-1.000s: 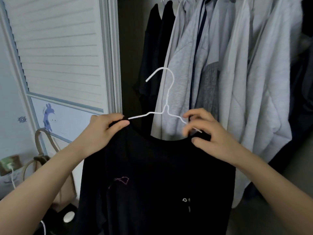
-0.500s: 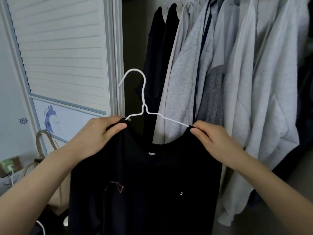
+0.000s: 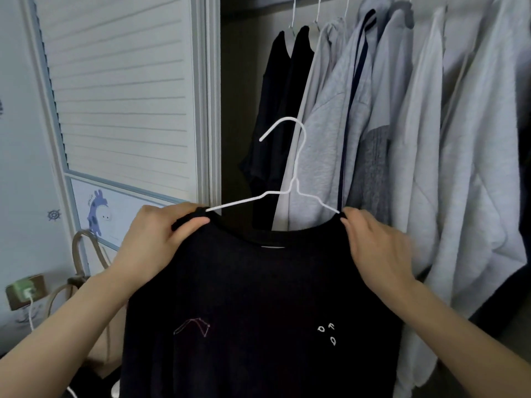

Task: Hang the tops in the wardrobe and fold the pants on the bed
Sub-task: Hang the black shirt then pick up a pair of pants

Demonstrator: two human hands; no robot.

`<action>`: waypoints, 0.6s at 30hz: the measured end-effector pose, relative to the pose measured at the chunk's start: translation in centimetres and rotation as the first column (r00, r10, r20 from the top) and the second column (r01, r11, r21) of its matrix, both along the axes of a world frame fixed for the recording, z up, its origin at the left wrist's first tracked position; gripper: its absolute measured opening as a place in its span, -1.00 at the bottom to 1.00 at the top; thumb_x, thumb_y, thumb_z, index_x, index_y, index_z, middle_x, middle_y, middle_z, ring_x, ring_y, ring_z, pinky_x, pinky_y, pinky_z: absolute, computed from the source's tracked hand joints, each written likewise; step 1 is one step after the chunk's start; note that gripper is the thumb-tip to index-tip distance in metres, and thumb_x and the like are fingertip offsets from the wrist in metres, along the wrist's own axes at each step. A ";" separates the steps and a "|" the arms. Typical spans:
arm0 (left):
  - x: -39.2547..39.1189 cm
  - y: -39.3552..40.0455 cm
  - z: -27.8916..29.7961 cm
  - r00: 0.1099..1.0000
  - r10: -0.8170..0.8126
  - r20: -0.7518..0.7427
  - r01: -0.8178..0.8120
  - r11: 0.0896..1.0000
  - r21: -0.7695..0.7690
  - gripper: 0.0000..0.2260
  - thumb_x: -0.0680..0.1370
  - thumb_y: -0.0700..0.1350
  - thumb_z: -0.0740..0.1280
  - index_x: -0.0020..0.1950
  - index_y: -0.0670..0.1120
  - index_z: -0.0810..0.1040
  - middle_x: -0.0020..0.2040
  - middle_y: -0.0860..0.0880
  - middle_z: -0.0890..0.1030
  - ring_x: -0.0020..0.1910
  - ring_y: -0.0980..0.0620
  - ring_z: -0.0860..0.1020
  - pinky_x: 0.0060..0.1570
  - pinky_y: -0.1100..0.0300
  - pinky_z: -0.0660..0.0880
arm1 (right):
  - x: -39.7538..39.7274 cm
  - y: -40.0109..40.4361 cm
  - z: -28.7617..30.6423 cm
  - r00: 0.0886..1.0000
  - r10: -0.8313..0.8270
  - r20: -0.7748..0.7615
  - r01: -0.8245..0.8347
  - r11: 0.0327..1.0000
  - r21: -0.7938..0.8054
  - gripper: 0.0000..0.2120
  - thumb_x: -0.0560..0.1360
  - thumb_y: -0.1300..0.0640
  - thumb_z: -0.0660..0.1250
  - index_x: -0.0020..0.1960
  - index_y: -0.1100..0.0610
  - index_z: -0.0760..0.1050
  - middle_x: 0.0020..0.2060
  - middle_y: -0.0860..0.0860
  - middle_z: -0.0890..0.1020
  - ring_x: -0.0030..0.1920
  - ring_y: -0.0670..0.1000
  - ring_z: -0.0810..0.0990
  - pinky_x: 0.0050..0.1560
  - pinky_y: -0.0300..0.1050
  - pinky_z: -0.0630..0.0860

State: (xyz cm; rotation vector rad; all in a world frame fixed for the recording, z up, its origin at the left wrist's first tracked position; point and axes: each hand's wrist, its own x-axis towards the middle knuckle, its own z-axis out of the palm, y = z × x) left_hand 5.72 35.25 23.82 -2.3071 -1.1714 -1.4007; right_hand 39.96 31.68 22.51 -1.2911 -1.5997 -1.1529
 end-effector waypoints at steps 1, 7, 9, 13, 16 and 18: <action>-0.2 0.1 0.0 1.000 0.022 0.010 -0.022 0.999 0.045 -0.72 0.55 0.12 0.25 0.05 -0.01 0.65 -0.42 0.13 0.54 -0.43 0.09 0.50 -0.19 0.16 0.43 | 0.6 0.3 0.2 0.999 -0.025 0.022 0.025 1.000 0.018 -0.68 0.67 0.05 0.06 0.03 0.14 0.56 -0.35 0.03 0.54 -0.54 0.05 0.42 -0.55 -0.18 0.24; 0.6 0.0 -0.2 0.960 0.235 -0.154 -0.160 0.907 0.390 -0.63 0.64 0.09 0.13 0.22 -0.11 0.56 -0.36 0.02 0.57 -0.44 -0.02 0.31 -0.10 0.08 0.30 | 0.5 0.7 0.7 0.999 0.053 0.012 -0.053 0.996 0.073 -0.79 0.65 0.10 0.10 0.12 0.12 0.49 -0.34 0.04 0.58 -0.55 0.06 0.43 -0.55 -0.21 0.24; 0.8 0.1 -0.3 0.942 0.239 -0.237 -0.112 0.887 0.448 -0.61 0.66 0.11 0.08 0.15 -0.14 0.55 -0.40 -0.01 0.54 -0.46 -0.13 0.37 -0.13 0.10 0.28 | 0.3 0.7 0.9 0.993 0.119 -0.019 -0.117 0.991 0.071 -0.77 0.60 0.14 0.14 0.09 0.17 0.54 -0.33 0.07 0.60 -0.55 0.08 0.45 -0.60 -0.18 0.33; -0.2 0.8 0.3 0.943 0.203 -0.264 -0.071 0.897 0.437 -0.56 0.67 0.19 -0.01 -0.04 -0.11 0.46 -0.45 -0.03 0.51 -0.48 -0.15 0.38 -0.24 0.12 0.25 | 0.1 0.3 1.9 0.992 0.128 0.012 -0.129 0.990 0.064 -0.72 0.58 0.13 0.16 0.02 0.22 0.61 -0.34 0.07 0.61 -0.55 0.09 0.46 -0.62 -0.11 0.37; -1.6 1.5 1.0 0.963 0.195 -0.187 -0.126 0.936 0.330 -0.37 0.58 0.36 -0.05 -0.09 -0.15 0.51 -0.50 -0.08 0.46 -0.42 -0.16 0.45 -0.39 0.06 0.43 | -0.2 0.0 3.5 0.992 0.126 -0.016 -0.126 0.992 0.000 -0.64 0.61 -0.01 0.15 -0.21 0.17 0.55 -0.48 -0.01 0.51 -0.58 0.02 0.40 -0.57 -0.18 0.26; -2.5 2.5 1.6 0.967 0.214 -0.138 -0.182 0.960 0.213 -0.26 0.50 0.47 -0.09 -0.24 -0.18 0.46 -0.51 -0.11 0.42 -0.41 -0.16 0.44 -0.43 0.07 0.41 | -0.3 0.1 5.1 0.964 0.168 -0.204 -0.204 0.964 -0.170 -0.50 0.55 -0.21 0.16 -0.40 0.12 0.36 -0.59 -0.08 0.36 -0.58 -0.06 0.33 -0.52 -0.18 0.23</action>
